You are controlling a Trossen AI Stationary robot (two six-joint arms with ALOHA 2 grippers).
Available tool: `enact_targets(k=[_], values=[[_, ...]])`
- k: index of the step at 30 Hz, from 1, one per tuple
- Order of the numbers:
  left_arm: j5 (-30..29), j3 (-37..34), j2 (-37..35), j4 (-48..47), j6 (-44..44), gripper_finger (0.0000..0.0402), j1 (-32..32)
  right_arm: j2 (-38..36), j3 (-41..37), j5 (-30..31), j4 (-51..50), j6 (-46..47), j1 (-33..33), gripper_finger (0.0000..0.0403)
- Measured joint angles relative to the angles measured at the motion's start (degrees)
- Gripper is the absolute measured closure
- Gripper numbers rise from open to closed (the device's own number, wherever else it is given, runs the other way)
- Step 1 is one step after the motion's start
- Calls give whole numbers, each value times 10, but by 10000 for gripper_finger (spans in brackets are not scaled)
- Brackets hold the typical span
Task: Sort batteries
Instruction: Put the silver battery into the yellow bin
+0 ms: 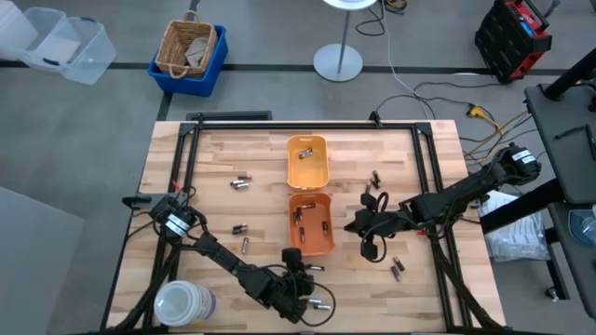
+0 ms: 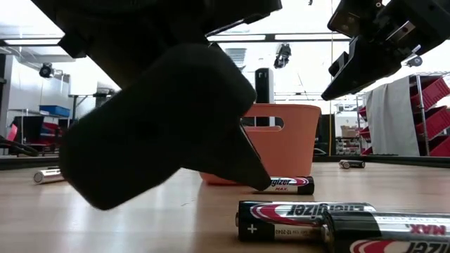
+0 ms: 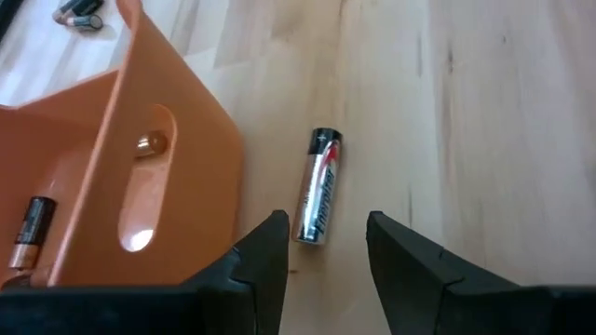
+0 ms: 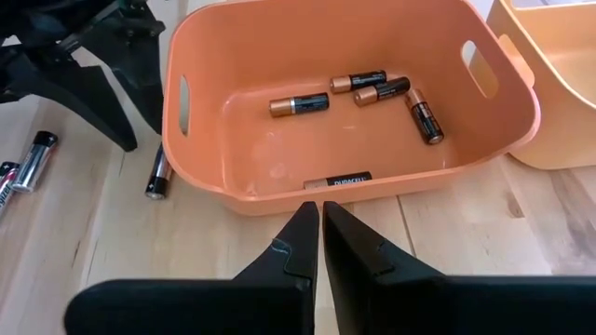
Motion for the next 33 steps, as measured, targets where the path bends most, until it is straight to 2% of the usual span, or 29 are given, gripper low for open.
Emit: enact_targets(k=[13, 21, 33], values=[[29, -1, 1, 4, -6, 274, 9, 0, 0, 0, 0, 0, 0, 390], [22, 21, 36, 19, -4, 274, 10, 0, 0, 0, -6, 5, 0, 390], [33, 32, 38, 4, -13, 274, 10, 0, 0, 0, -5, 5, 0, 390]])
